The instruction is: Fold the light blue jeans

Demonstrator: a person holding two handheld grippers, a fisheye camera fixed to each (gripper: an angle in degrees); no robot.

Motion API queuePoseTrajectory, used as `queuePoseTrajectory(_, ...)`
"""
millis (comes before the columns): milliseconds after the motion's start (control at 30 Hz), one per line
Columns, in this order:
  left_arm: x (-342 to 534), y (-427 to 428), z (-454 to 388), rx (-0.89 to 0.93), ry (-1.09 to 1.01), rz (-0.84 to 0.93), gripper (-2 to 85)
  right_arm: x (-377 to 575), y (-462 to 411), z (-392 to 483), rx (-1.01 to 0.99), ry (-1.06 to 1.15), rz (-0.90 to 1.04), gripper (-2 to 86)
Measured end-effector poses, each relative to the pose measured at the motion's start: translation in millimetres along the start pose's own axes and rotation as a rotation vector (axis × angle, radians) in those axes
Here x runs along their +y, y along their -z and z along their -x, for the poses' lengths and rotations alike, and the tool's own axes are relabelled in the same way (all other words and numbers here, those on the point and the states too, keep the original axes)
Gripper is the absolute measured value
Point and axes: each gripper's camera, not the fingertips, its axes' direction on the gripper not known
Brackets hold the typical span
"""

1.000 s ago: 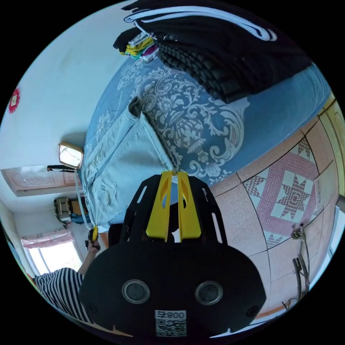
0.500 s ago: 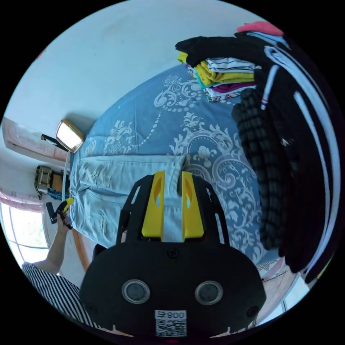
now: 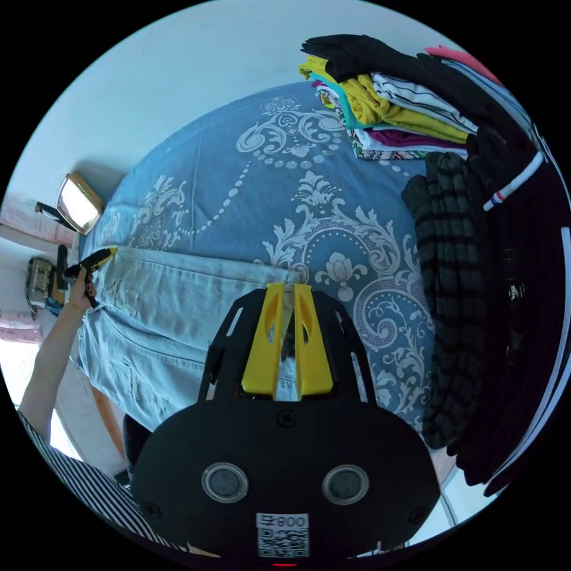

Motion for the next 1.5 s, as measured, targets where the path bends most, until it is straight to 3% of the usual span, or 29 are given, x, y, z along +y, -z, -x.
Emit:
queuePoseTrajectory(100,-19,1,-17,0.003,-0.012,0.016,0.9,-7,2,5,0.003,0.031,-0.003,0.7)
queuePoseTrajectory(200,-30,9,-34,0.003,-0.043,-0.013,0.4,-14,11,0,-0.143,0.026,-0.020,0.2)
queuePoseTrajectory(433,-44,58,-72,0.214,-0.077,-0.193,0.4,-22,53,2,-0.289,0.063,-0.166,0.2)
queuePoseTrajectory(533,-51,72,-94,0.184,-0.147,-0.227,1.0,-27,63,3,-0.291,0.070,-0.186,0.6)
queuePoseTrajectory(667,-70,55,-134,-0.002,-0.305,-0.078,5.6,-39,47,-2,-0.236,0.046,-0.104,2.2)
queuePoseTrajectory(800,-87,31,-141,-0.143,-0.247,0.022,10.8,-50,23,-10,-0.295,-0.025,-0.015,7.6)
queuePoseTrajectory(867,-98,14,-140,-0.166,-0.209,0.080,10.0,-56,19,-9,-0.297,-0.039,-0.020,7.3)
queuePoseTrajectory(967,-102,14,-150,-0.279,-0.219,0.032,4.9,-69,17,-4,-0.265,-0.043,-0.004,4.6)
queuePoseTrajectory(1167,-103,30,-156,-0.207,-0.201,-0.013,1.8,-87,24,17,-0.268,0.038,0.011,0.6)
queuePoseTrajectory(1500,-80,141,-161,-0.035,-0.218,-0.371,1.4,-91,161,40,-0.441,0.177,-0.517,0.0)
